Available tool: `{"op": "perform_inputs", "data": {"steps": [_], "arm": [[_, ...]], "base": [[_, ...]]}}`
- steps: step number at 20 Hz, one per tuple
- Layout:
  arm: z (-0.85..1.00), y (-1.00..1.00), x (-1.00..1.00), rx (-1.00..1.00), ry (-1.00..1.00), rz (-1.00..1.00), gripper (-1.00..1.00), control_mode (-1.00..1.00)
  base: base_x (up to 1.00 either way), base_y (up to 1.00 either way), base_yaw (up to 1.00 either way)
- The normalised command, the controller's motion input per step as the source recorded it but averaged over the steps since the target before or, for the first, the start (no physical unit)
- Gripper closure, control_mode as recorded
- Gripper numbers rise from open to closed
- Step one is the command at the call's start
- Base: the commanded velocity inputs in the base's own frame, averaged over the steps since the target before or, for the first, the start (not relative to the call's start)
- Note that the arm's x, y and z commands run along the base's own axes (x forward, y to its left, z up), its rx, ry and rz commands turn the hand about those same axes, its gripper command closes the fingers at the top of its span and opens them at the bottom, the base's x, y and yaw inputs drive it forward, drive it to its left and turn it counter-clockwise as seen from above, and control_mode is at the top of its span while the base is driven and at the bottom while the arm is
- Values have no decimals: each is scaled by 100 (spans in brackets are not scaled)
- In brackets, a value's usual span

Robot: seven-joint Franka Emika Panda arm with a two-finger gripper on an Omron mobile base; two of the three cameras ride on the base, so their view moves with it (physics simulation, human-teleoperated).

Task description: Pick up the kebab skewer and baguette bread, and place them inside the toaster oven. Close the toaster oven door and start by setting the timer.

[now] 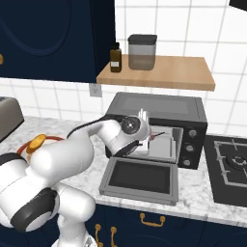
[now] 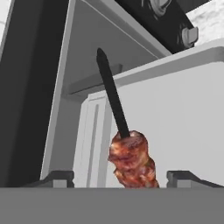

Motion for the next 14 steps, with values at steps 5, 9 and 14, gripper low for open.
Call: {"op": "perform_inputs", "data": {"steps": [5, 9, 14], "arm": [[0, -1, 2, 0, 20, 0, -100, -100], [1, -11, 22, 0, 24, 4, -100, -100], [0, -2, -46, 0, -8, 1, -100, -100]], "base": [[0, 0, 0], [0, 0, 0], [0, 0, 0]]}}
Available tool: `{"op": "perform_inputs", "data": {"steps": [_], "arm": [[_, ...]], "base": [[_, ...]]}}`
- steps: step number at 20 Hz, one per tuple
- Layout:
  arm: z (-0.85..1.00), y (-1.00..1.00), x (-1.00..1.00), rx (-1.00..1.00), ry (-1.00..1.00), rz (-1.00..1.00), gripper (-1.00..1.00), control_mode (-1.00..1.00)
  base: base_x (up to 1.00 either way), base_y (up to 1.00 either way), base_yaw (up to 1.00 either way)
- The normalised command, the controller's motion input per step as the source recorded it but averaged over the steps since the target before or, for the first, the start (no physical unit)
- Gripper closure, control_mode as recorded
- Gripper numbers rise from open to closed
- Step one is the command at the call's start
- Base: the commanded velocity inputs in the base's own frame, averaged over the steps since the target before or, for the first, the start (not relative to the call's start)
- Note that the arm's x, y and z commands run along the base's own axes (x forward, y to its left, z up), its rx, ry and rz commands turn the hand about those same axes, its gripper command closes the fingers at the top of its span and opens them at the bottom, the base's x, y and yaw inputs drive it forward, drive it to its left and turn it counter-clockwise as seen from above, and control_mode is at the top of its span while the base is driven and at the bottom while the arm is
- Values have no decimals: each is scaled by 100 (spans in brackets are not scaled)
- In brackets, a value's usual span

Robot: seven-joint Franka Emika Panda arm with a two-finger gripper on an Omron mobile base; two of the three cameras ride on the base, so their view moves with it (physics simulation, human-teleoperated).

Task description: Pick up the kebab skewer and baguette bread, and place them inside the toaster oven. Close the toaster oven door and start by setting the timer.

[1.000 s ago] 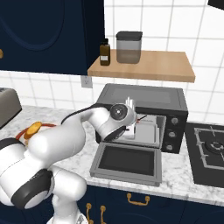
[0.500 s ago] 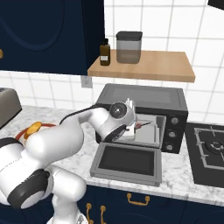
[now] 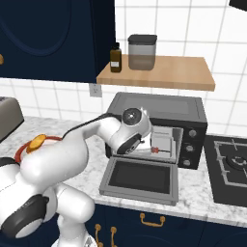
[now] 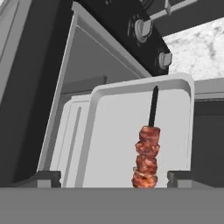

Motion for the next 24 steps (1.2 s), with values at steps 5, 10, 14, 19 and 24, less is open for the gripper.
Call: {"op": "perform_inputs", "data": {"steps": [5, 10, 14, 19, 24], "arm": [[3, 63, -89, 4, -13, 3, -100, -100], [21, 100, -4, 0, 2, 26, -100, -100], [21, 100, -3, -1, 12, 25, -100, -100], [3, 100, -14, -11, 13, 15, -100, -100], [0, 100, -3, -18, 22, 18, -100, -100]], "base": [[0, 0, 0], [0, 0, 0], [0, 0, 0], [0, 0, 0], [0, 0, 0]]}}
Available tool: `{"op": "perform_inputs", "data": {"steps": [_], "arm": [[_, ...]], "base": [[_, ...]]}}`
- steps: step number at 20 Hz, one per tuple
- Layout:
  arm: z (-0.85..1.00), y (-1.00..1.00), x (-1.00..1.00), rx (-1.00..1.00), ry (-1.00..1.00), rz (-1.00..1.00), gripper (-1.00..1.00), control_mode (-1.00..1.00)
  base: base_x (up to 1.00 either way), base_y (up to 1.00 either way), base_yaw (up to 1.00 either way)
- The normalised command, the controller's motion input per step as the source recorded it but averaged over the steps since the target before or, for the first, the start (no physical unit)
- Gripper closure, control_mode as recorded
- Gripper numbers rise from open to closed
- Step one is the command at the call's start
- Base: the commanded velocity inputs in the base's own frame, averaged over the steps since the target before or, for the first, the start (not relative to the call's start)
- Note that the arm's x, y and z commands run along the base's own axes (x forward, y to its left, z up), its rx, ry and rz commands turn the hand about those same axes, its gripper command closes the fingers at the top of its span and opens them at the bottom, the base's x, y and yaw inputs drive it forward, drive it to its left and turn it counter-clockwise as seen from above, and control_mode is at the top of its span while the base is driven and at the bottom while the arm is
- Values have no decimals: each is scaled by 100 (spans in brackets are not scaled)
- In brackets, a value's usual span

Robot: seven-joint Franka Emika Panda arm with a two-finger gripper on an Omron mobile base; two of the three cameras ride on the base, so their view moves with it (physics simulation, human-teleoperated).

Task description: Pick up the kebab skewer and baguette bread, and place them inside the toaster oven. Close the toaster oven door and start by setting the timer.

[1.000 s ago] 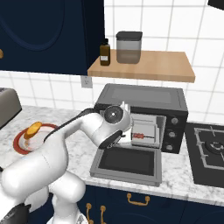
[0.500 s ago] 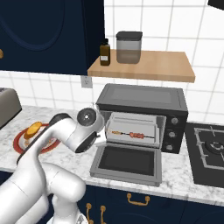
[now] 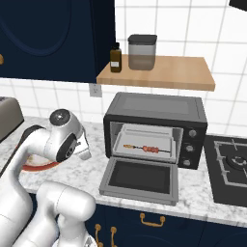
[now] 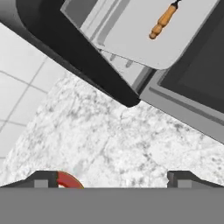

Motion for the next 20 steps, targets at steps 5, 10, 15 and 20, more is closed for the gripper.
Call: {"op": "perform_inputs", "data": {"steps": [5, 10, 15, 20], "arm": [[0, 91, -6, -16, 22, 19, -100, -100], [0, 73, 0, -13, 19, 16, -100, -100], [-12, 48, 0, -7, 8, 8, -100, -100], [-22, 50, 16, -4, 8, 13, -100, -100]], "base": [[0, 0, 0], [0, 0, 0], [0, 0, 0], [0, 0, 0]]}}
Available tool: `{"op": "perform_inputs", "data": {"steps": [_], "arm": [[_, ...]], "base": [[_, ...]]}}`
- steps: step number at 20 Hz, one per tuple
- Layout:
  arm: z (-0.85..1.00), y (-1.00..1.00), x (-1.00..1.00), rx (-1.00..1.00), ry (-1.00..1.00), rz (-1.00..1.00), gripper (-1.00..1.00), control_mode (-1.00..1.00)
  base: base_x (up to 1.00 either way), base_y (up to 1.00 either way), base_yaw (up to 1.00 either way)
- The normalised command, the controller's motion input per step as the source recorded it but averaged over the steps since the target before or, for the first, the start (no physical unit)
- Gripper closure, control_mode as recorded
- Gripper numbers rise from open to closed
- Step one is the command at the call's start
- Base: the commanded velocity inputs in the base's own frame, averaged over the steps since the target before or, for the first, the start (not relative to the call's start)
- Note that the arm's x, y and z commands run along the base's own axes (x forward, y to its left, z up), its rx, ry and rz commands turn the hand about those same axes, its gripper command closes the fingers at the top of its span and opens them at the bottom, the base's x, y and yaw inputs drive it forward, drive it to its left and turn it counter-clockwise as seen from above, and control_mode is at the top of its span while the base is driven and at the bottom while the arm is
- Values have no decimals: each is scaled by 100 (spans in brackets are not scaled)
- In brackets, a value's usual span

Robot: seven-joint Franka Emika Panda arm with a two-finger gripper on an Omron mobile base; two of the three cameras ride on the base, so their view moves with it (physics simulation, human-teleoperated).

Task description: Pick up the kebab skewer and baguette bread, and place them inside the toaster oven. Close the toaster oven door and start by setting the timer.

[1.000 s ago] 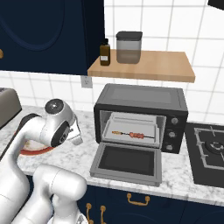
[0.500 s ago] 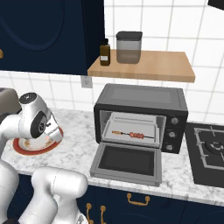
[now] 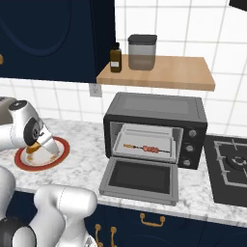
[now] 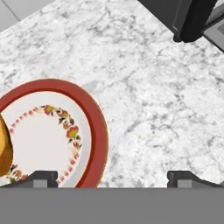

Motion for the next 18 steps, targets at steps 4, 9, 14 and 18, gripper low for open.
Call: {"op": "perform_inputs", "data": {"steps": [4, 9, 14, 18], "arm": [[-30, 32, 37, 0, 9, 30, -100, -100], [-41, 25, 4, 1, 1, 52, -100, -100], [-2, 60, 15, 0, 0, -2, -100, -100], [0, 66, 33, 0, 0, -6, -100, -100]], "base": [[0, 0, 0], [0, 0, 0], [0, 0, 0], [0, 0, 0]]}}
